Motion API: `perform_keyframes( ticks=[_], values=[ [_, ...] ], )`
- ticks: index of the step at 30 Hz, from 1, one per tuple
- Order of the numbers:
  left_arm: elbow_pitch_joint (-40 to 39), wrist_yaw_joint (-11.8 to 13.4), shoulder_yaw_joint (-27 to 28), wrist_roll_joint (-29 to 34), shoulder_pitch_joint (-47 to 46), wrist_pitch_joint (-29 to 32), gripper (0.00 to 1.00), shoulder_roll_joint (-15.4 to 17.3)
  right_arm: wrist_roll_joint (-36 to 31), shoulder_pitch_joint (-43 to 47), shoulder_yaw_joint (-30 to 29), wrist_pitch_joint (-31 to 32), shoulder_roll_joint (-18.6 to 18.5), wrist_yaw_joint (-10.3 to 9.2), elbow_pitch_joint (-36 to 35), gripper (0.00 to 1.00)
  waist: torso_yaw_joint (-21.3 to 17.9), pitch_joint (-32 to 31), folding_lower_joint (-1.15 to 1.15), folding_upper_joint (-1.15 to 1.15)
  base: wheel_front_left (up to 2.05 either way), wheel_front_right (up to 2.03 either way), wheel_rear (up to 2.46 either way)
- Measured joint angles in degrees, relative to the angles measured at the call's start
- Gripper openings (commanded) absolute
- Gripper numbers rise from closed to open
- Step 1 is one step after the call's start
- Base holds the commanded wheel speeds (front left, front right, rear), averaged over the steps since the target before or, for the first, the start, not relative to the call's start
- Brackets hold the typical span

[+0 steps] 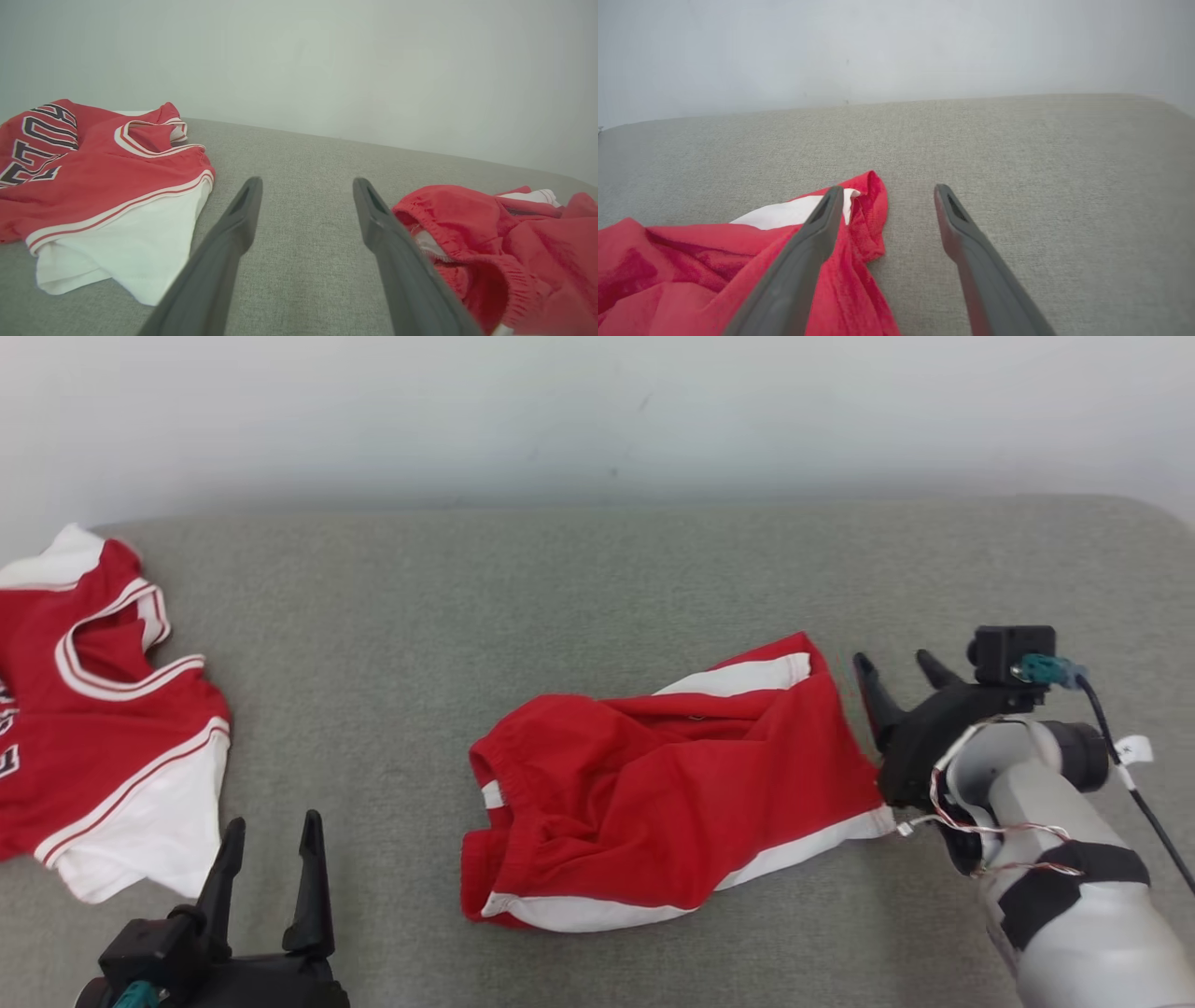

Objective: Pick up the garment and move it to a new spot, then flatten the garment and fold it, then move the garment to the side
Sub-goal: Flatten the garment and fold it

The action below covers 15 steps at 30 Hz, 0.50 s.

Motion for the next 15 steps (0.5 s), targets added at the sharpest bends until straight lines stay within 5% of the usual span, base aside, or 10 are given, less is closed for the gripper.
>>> perform_keyframes(
  ticks=[9,15],
  values=[
    [0.94,0.00,1.51,0.44,-0.16,-0.01,1.00,-0.04,-5.39,7.93,0.66,-14.44,-1.66,0.00,-6.75,1.00,-3.74,-3.41,0.00,0.00,0.00,0.00,0.00],
    [1.44,0.14,2.34,0.49,0.29,0.00,1.00,-0.05,-9.06,16.10,0.29,-16.62,-0.20,0.00,-17.07,1.00,-5.58,-5.47,0.00,0.00,0.00,0.00,0.00]
  ],
)
